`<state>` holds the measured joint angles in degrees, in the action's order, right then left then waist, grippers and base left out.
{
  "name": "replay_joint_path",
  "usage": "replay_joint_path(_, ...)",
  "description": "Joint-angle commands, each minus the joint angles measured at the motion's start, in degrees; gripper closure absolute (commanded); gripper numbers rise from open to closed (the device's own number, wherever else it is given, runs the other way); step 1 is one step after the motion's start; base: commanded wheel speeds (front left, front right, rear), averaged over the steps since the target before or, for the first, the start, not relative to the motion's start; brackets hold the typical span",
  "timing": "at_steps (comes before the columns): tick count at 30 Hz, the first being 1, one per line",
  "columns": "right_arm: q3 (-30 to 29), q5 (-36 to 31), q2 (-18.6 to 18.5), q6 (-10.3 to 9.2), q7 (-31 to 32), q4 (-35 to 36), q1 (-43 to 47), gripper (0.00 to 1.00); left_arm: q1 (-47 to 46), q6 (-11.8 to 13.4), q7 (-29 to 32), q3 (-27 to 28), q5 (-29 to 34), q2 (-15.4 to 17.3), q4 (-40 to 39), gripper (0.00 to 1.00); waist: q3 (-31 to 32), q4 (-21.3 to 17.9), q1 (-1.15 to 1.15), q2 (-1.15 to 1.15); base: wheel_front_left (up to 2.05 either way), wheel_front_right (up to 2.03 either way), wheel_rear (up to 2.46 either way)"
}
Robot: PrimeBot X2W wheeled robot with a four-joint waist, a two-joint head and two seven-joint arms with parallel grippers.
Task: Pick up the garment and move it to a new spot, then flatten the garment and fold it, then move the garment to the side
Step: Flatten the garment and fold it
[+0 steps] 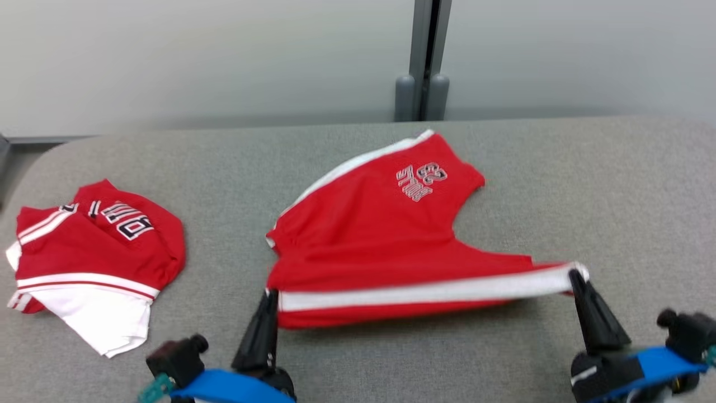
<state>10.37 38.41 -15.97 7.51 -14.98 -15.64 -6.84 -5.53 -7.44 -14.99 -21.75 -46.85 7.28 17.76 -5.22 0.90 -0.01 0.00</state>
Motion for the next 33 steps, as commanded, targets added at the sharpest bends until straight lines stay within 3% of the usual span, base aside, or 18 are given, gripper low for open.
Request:
replay_joint_path(1,-0.4,0.4,0.2,-0.04,-0.3,1.0,4.5,1.00,3.1,-0.1,-0.3,-1.7,0.6,1.1,-1.0,1.00,1.8,0.1,0.01,0.00,0.00,0.00,0.00)
replay_joint_path(10,-3.8,1.6,0.2,-0.03,-0.3,5.4,15.1,1.00,12.1,-0.1,-0.3,-5.9,1.0,3.2,-4.7,1.00,4.8,1.0,0.01,0.00,0.00,0.00,0.00)
replay_joint_path(15,-5.9,1.5,-0.3,-0.03,-0.3,8.3,14.5,1.00,12.1,-0.1,-0.3,-7.6,1.8,4.1,-6.7,1.00,3.5,2.0,0.01,0.00,0.00,0.00,0.00)
replay_joint_path(24,-1.5,0.6,-3.7,-0.02,0.7,3.3,-3.8,1.00,1.9,-0.1,-0.3,-8.3,0.1,0.2,-6.9,1.00,-3.1,6.1,0.01,0.00,0.00,0.00,0.00)
replay_joint_path(33,5.6,-2.0,-5.3,-0.03,2.8,-10.9,-25.8,1.00,-7.4,-0.1,-0.2,-6.4,-3.3,-3.9,-3.1,1.00,-10.1,11.6,0.01,0.00,0.00,0.00,0.00)
